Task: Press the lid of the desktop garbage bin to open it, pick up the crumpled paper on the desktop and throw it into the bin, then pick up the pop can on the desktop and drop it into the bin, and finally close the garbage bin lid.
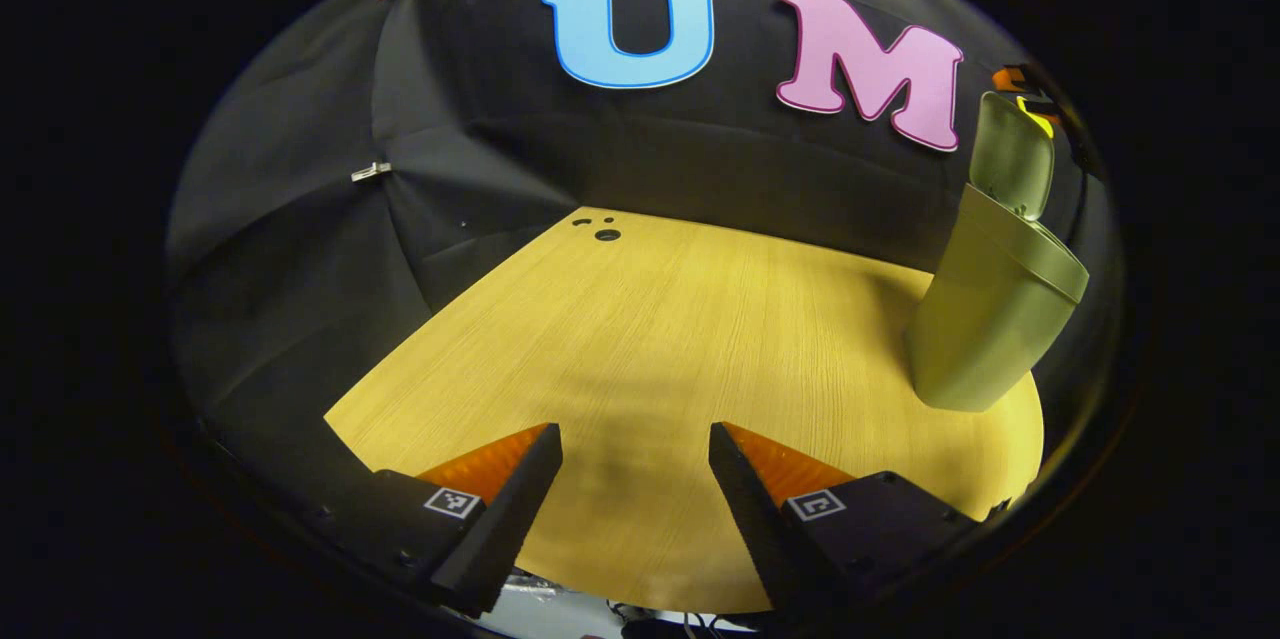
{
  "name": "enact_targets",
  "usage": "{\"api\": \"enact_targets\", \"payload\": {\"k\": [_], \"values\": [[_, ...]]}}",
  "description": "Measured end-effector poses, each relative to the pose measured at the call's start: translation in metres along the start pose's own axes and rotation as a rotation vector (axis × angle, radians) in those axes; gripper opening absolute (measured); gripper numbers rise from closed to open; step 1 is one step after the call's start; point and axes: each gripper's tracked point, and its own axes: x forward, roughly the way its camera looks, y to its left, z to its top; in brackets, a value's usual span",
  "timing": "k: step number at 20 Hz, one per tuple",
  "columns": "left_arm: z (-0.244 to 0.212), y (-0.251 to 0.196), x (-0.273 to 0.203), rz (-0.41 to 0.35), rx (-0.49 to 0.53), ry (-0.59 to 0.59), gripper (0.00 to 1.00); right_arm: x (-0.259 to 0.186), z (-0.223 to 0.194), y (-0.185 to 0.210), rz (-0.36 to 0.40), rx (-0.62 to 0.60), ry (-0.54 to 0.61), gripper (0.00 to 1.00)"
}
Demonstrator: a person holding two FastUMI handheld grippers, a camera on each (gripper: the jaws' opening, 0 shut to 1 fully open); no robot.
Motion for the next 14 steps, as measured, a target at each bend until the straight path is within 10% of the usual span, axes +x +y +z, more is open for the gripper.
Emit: {"api": "enact_targets", "payload": {"k": [14], "values": [[0.024,-0.066,-0.008,-0.132,0.163,-0.063,0.95,-0.04,-0.04,0.006,0.038,0.017,0.101,0.98]]}}
